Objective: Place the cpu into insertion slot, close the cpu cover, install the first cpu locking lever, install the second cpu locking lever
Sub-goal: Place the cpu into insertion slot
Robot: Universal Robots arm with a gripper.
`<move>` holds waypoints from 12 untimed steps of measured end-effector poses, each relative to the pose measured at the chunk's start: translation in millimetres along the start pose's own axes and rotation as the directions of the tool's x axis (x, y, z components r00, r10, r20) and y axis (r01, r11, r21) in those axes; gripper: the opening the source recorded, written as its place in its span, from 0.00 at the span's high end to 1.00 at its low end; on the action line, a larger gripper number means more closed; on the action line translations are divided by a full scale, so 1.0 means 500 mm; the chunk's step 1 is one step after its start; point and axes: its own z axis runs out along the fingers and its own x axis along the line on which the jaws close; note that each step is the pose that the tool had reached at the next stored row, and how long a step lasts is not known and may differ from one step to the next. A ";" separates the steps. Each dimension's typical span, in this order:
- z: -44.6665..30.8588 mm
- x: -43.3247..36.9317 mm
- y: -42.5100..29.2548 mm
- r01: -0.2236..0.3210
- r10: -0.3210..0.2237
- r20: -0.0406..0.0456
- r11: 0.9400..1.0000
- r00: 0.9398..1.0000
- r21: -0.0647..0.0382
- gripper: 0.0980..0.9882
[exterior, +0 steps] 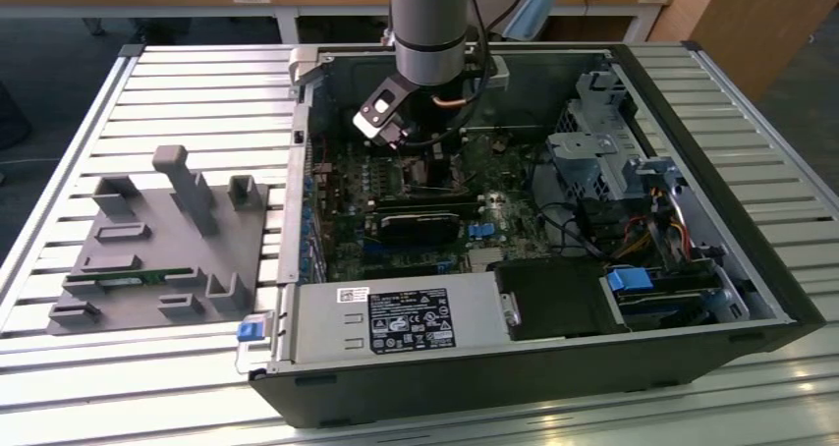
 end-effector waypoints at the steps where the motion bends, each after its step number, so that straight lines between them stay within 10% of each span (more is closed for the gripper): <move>1: 0.000 0.000 0.000 0.000 0.000 0.000 1.000 1.000 0.000 0.42; 12: 0.000 -0.004 0.000 0.000 0.000 0.000 1.000 1.000 0.000 0.42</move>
